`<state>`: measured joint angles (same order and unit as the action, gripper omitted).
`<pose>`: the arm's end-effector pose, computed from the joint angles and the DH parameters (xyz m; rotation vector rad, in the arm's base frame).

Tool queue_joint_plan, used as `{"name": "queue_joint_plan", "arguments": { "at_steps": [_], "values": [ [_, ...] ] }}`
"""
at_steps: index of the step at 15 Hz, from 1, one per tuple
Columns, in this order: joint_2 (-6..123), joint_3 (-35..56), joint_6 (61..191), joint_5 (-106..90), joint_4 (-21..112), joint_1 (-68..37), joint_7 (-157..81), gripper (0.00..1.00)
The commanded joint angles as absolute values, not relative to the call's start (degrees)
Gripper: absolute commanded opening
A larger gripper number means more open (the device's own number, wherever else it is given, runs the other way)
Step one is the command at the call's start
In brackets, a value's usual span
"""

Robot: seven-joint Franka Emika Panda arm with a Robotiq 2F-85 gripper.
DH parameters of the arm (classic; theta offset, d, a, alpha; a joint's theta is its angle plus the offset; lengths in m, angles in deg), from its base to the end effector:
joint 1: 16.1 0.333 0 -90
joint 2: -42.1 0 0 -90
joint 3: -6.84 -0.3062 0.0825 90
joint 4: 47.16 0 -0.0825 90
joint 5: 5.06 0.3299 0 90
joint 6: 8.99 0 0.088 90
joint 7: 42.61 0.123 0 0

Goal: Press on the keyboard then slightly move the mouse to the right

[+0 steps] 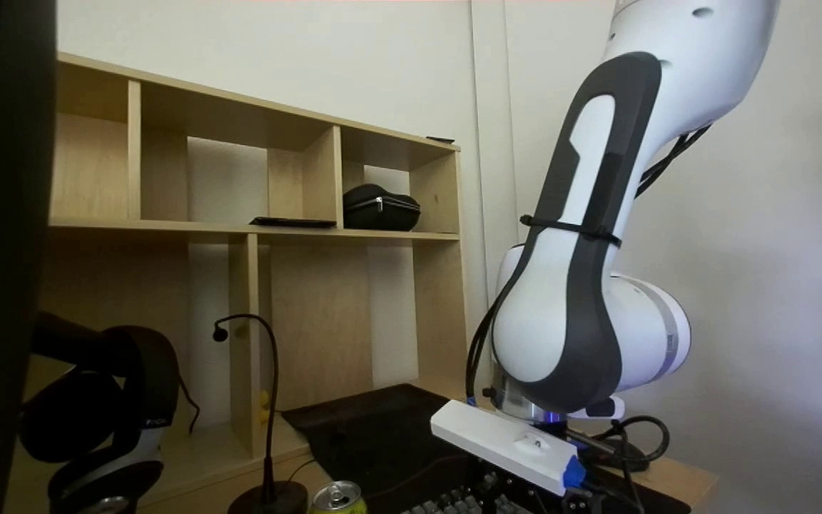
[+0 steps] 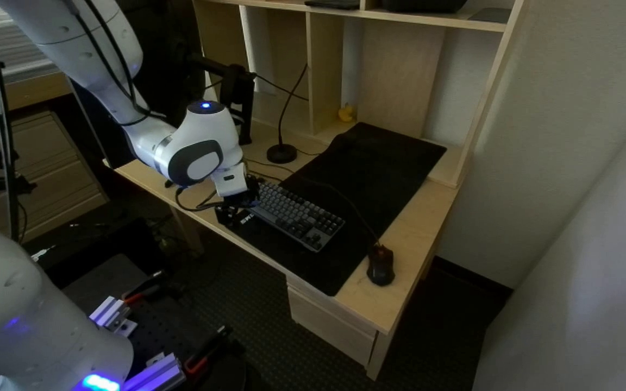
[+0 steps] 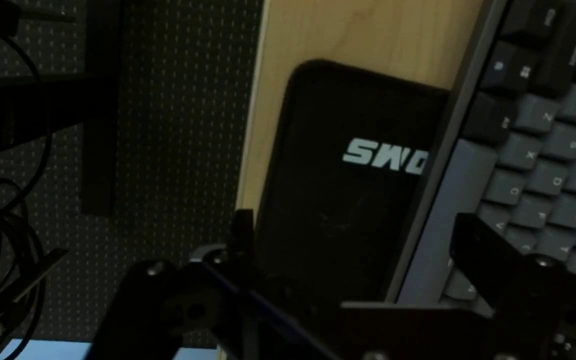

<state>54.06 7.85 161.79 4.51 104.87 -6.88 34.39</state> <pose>0.4129 0.0480 0.2092 -2.3573 1.9127 -0.0987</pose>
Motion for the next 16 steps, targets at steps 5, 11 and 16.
{"name": "queue_joint_plan", "arguments": {
  "at_steps": [5,11,16],
  "values": [
    [58.6,8.8,161.5,7.4,99.9,-8.0,33.7,1.0],
    [58.8,9.3,160.8,7.5,99.6,-7.9,33.8,1.0],
    [58.9,9.5,158.9,7.7,98.6,-8.4,33.7,1.0]
  ]
}}
